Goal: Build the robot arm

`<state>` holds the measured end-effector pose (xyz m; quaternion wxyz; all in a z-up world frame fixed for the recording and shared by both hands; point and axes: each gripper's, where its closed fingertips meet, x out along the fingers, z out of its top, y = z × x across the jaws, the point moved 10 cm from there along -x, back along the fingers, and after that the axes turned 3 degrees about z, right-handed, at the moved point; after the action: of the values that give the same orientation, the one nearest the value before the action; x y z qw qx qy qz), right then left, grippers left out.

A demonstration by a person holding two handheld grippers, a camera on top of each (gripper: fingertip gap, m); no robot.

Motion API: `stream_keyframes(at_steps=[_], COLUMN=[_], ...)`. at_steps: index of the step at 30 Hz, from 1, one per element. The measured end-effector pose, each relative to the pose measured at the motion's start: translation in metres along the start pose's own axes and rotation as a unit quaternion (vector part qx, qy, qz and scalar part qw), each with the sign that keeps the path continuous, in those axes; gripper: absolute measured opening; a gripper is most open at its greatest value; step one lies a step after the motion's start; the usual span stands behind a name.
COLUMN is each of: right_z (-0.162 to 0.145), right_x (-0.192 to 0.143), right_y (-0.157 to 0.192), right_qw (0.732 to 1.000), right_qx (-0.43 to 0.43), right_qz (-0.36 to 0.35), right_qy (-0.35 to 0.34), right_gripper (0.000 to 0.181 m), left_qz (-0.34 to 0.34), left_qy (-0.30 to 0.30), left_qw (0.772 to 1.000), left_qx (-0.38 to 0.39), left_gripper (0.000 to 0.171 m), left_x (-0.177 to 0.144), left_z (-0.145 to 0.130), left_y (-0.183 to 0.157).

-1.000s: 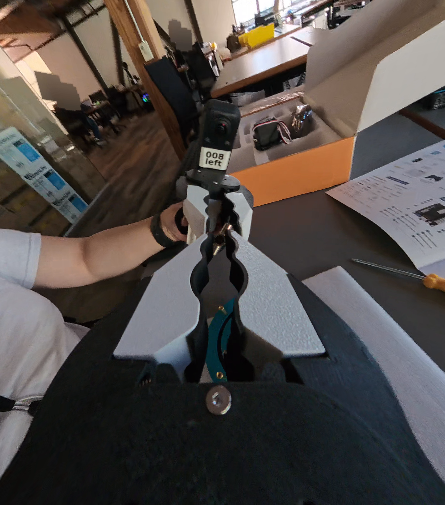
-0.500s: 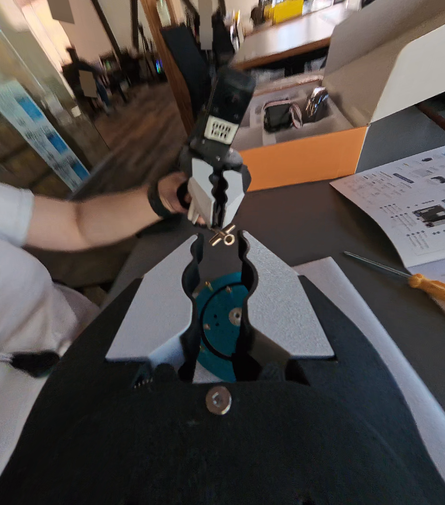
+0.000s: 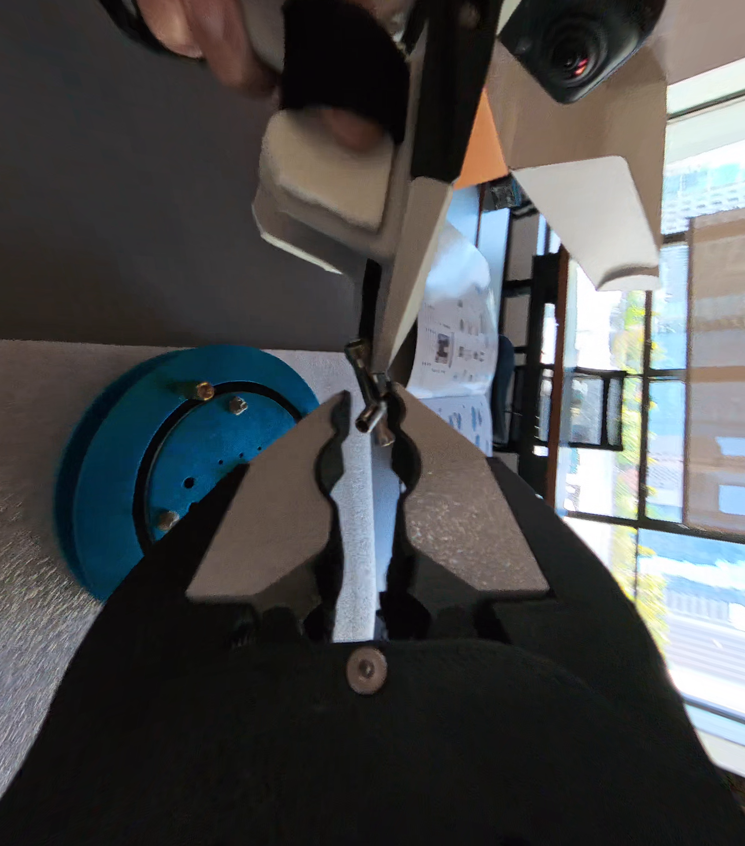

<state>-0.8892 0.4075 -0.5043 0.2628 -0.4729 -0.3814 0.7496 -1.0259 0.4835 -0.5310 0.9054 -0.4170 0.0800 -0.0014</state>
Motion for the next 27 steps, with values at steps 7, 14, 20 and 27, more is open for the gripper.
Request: stream_keyframes(at_steps=[7, 14, 20, 27], right_z=[-0.024, -0.052, -0.039, -0.048], right_x=[-0.011, -0.008, -0.004, -0.014], right_y=[-0.031, -0.043, -0.037, -0.051], right_qw=[0.913, 0.512, 0.497, 0.632], right_qx=[0.371, 0.678, 0.675, 0.554], right_qz=[0.068, 0.283, 0.300, 0.369], right_qy=[-0.156, -0.444, -0.455, -0.397], right_gripper=[0.005, 0.005, 0.005, 0.009], left_qz=[-0.037, -0.116, -0.080, -0.047], left_qy=[-0.121, -0.106, -0.107, -0.054], left_qw=[0.992, 0.979, 0.974, 0.967], left_qx=[0.026, 0.128, 0.185, 0.245], left_gripper=[0.018, 0.028, 0.007, 0.007], left_x=[-0.023, -0.003, 0.002, 0.002], left_z=[0.017, 0.012, 0.009, 0.003], left_y=[-0.011, -0.045, -0.052, -0.061])
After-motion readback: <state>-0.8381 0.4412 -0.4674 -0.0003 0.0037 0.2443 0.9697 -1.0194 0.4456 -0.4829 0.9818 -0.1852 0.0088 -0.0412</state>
